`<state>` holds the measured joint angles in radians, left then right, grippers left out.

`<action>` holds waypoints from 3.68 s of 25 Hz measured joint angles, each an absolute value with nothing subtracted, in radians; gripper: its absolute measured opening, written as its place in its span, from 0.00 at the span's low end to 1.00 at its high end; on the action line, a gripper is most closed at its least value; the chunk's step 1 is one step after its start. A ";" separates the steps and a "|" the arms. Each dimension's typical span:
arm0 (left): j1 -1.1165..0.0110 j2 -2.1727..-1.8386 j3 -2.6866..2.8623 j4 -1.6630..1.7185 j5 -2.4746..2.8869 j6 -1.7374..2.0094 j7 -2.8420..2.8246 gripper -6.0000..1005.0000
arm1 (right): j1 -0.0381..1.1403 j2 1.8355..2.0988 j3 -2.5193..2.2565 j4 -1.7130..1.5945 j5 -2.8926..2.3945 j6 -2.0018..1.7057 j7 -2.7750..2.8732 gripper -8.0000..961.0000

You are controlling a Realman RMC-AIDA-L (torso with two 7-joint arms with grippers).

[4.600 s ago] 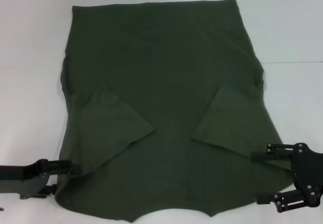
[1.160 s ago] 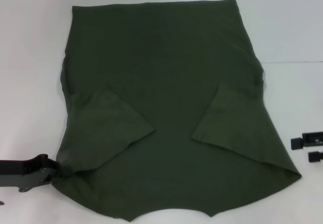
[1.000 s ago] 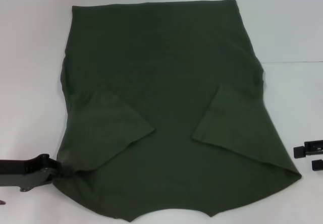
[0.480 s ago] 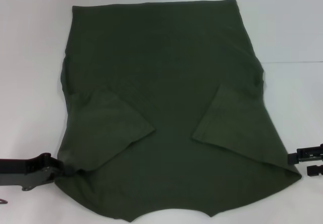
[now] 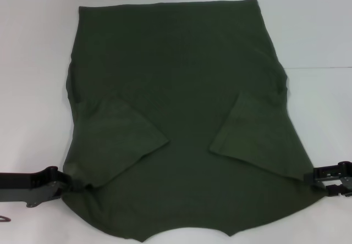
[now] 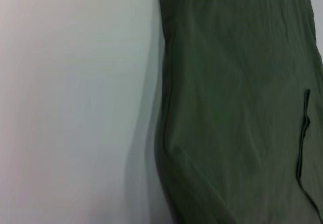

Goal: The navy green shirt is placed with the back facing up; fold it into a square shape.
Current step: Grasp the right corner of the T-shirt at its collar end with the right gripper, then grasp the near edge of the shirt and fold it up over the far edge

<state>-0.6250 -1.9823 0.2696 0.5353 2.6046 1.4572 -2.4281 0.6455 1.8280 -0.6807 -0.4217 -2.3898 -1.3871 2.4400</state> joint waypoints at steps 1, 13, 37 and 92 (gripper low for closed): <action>-0.626 -1.982 0.270 0.533 2.605 1.457 -2.426 0.06 | 0.646 1.830 -0.681 -0.422 -2.390 -1.387 2.440 0.86; -0.632 -1.982 0.270 0.526 2.593 1.457 -2.420 0.07 | 0.663 1.849 -0.673 -0.422 -2.383 -1.366 2.437 0.83; -0.640 -1.982 0.268 0.514 2.592 1.457 -2.412 0.06 | 0.664 1.861 -0.684 -0.422 -2.390 -1.317 2.446 0.62; -0.592 -1.945 0.275 0.632 2.722 1.835 -2.231 0.07 | 0.581 1.813 -0.666 -0.477 -2.388 -1.598 2.033 0.06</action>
